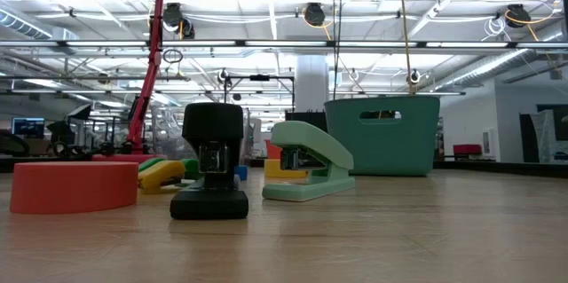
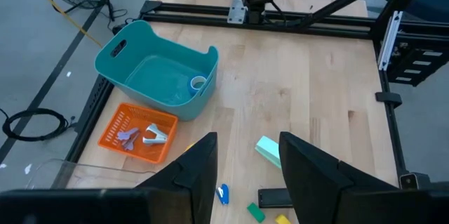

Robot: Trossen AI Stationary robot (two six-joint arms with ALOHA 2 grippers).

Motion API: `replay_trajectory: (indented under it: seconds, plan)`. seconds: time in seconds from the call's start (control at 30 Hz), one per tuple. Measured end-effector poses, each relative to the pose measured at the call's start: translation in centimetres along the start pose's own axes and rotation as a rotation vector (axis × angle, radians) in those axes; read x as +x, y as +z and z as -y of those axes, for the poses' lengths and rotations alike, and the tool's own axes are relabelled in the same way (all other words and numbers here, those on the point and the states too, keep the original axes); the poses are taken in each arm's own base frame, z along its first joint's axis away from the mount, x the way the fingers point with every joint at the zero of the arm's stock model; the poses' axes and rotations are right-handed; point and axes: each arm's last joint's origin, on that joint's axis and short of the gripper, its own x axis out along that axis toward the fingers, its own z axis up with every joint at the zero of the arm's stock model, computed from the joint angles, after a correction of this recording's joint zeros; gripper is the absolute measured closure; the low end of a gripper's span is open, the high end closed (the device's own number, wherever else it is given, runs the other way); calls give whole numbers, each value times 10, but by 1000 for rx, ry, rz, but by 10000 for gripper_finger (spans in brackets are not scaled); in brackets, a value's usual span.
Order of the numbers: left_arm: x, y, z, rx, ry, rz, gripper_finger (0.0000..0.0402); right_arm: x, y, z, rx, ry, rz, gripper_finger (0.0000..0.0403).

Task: Pick and place Stapler, Stapler remover, tape
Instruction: Put the green tape into the green bin

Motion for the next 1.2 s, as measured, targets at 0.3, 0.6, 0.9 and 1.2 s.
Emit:
replay_trajectory:
  seconds: [0.3,0.6,0.9,1.2]
  plan:
    - [0,0,0,-11,1,1,245,0,-1,0,5,-4,-6,268]
    - [0,2,1,-23,-5,25,245,0,-1,1,11,-5,-9,268]
    - [1,10,-1,-59,-12,96,245,0,-1,0,10,-6,-8,268]
    - [-10,27,-2,19,-360,240,245,0,-1,1,10,-7,-8,268]
